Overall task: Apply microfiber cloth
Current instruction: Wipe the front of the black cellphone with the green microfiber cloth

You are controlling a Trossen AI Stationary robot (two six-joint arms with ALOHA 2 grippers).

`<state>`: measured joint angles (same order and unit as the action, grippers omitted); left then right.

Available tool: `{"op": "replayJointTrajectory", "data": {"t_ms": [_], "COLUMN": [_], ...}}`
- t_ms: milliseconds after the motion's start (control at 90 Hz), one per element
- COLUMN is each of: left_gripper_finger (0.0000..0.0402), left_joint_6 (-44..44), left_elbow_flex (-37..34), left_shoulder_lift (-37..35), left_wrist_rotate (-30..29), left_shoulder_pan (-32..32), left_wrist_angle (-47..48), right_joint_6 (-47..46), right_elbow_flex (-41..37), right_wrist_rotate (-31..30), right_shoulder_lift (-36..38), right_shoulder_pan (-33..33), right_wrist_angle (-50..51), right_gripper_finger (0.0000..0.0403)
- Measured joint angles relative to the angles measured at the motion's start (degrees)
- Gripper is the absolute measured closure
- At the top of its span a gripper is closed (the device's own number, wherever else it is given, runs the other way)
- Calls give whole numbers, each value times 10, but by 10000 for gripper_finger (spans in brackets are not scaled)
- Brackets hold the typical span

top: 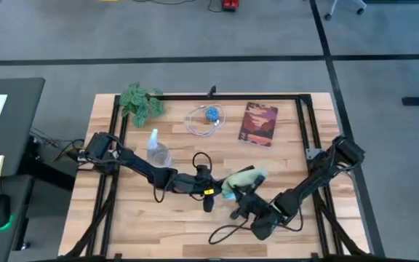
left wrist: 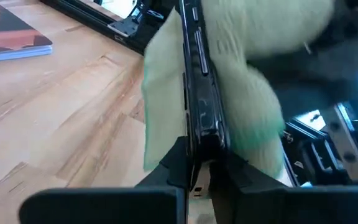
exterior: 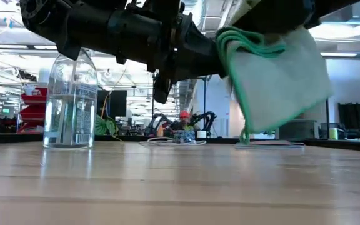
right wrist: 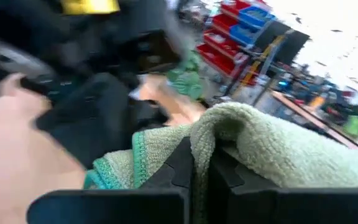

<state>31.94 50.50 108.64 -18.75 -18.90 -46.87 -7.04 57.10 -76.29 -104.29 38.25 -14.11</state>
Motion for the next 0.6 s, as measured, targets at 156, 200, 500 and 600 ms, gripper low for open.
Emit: {"op": "replayJointTrajectory", "data": {"t_ms": [156,200,500,600], "left_gripper_finger": [392,392,392,392], "left_joint_6": [-2,-2,-8,-10], "left_elbow_flex": [0,0,0,0], "left_shoulder_lift": [0,0,0,0], "left_wrist_rotate": [-6,-8,9,23], "left_shoulder_pan": [0,1,1,0], "left_wrist_angle": [-3,-2,9,32], "right_joint_6": [32,41,98,108], "right_elbow_flex": [0,0,0,0], "right_wrist_rotate": [38,40,130,182], "right_shoulder_lift": [0,0,4,4], "right_shoulder_pan": [-9,-10,-20,-31], "right_wrist_angle": [-25,-25,-30,-29], "right_gripper_finger": [403,403,403,403]}}
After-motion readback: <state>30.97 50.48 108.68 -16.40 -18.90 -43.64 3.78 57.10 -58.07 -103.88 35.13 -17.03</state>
